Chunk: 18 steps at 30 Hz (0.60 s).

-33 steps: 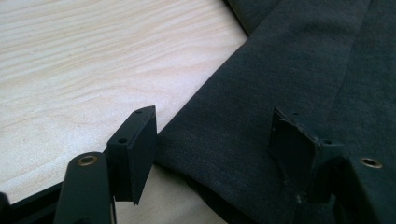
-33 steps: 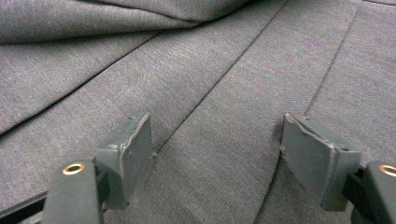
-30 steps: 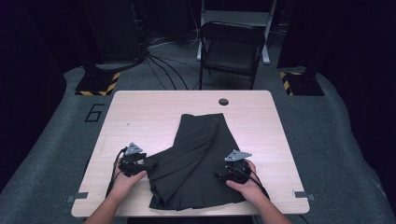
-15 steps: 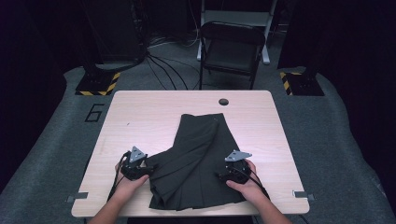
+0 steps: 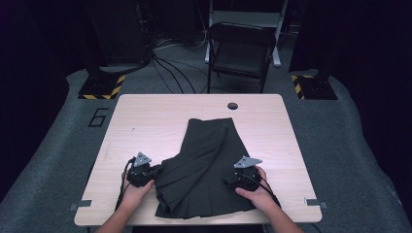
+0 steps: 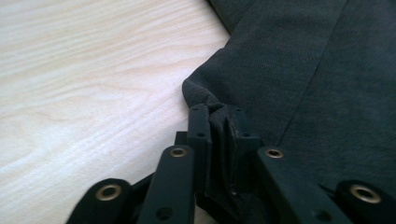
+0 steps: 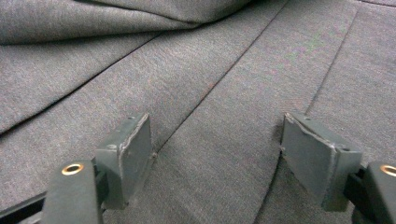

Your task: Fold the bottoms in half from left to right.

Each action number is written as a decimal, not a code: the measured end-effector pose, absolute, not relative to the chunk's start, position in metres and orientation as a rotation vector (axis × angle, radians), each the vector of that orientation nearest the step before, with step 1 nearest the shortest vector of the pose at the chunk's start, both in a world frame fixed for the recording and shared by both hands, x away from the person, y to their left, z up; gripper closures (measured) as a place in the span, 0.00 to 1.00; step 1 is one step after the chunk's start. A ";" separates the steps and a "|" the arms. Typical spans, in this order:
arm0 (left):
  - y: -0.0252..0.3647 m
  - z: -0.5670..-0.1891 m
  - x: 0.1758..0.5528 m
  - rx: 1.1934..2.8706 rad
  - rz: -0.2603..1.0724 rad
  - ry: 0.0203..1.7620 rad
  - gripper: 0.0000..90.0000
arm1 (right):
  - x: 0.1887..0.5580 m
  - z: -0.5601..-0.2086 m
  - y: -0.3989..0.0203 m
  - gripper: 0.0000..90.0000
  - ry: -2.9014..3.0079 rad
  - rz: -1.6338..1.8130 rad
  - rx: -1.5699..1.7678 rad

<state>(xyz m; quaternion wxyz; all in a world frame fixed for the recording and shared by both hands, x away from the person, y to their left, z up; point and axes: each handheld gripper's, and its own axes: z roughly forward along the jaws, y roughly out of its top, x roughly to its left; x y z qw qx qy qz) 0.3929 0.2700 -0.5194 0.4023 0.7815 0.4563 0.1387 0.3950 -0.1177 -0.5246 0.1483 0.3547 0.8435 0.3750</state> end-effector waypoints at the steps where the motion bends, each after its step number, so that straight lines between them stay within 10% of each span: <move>1: 0.270 -0.519 0.393 1.975 0.350 1.153 0.94 | 0.395 -0.525 -0.118 0.27 2.426 1.078 1.020; 18: 0.221 -0.436 0.364 1.908 0.236 0.892 0.95 | 0.399 -0.515 -0.123 0.36 2.427 1.065 1.118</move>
